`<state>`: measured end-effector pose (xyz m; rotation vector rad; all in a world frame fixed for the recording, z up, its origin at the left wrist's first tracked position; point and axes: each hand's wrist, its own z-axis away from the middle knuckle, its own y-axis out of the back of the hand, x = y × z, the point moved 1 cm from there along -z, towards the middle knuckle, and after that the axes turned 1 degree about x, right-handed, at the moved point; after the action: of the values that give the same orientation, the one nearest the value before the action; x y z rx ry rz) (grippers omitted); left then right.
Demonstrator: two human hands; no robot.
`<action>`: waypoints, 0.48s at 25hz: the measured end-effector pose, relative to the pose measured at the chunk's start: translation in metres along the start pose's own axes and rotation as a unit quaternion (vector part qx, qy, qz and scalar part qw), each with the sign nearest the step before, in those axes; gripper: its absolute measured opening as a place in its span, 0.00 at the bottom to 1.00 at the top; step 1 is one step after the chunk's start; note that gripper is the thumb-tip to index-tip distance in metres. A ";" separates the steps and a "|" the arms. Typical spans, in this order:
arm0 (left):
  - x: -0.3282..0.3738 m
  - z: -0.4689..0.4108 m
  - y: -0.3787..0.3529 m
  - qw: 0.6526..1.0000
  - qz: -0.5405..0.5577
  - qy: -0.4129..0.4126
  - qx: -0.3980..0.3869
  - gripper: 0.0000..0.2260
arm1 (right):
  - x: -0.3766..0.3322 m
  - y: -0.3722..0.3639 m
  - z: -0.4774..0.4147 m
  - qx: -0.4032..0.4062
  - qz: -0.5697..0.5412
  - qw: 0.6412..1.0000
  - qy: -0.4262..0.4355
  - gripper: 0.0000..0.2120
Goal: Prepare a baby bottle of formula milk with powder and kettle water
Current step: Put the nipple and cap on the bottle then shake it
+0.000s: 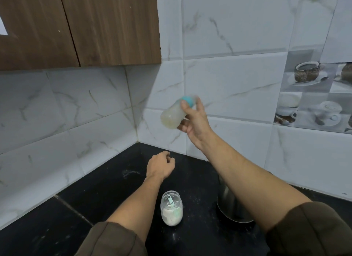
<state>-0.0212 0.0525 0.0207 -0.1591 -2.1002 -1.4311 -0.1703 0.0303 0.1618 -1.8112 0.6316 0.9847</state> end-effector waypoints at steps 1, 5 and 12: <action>0.000 0.001 0.000 1.000 -0.002 -0.001 -0.004 0.20 | 0.002 0.000 0.004 -0.059 0.063 0.996 -0.006 0.37; 0.000 0.003 0.001 1.000 0.003 0.001 -0.003 0.21 | -0.003 0.003 0.002 -0.018 0.001 0.999 0.032 0.36; 0.000 0.005 0.001 1.000 0.001 0.003 0.001 0.20 | -0.011 0.006 0.008 -0.100 0.084 0.991 0.009 0.35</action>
<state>-0.0227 0.0575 0.0205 -0.1548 -2.0967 -1.4262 -0.1834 0.0349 0.1668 -1.9682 0.7277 1.1812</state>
